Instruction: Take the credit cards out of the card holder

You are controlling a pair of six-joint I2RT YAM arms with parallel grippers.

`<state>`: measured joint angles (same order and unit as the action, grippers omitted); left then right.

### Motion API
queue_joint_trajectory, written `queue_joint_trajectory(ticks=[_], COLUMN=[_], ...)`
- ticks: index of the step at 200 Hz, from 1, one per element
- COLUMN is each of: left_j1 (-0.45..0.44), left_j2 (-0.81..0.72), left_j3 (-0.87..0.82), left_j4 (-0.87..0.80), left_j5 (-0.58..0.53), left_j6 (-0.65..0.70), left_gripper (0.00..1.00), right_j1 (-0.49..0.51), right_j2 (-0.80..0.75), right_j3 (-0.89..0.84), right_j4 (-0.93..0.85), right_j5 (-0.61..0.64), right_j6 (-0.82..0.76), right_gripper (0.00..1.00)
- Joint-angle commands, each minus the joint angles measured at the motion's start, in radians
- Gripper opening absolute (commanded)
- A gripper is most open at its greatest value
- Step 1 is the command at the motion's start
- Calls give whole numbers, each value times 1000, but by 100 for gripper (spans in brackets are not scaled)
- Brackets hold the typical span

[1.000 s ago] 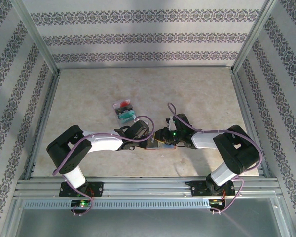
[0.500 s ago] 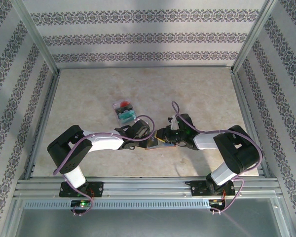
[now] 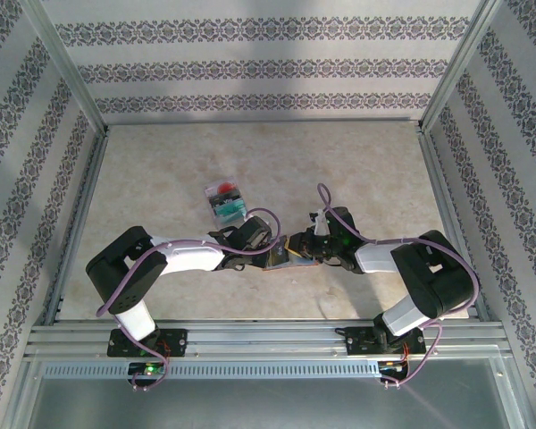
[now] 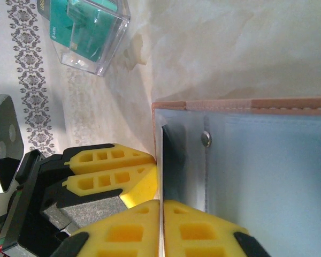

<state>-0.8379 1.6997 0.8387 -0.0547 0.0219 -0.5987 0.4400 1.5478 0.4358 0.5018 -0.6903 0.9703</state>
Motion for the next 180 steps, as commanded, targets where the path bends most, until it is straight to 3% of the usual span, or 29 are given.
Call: queue_joint_trajectory(ticks=[1,46,102,180], left_j1=[-9,-9,-10,-10], left_j2=[-25,-94,-88,21], left_j3=[23,42,80,81], left_j4=[-49,-93,-75,-3], left_j5=[6,-22,-2,74], left_j6=[15,32,66,68], left_gripper=[20,26,27,15], right_j1=[-7,-7,-7,-7], right_j2=[-5,-5,0,-21], right_j3=[-6,-9,-8,-15], right_j4=[19,3,0,3], right_j5=[-9,17,23,18], right_j6=[-8,-14,-18,-11], right_gripper=[7,3,4,6])
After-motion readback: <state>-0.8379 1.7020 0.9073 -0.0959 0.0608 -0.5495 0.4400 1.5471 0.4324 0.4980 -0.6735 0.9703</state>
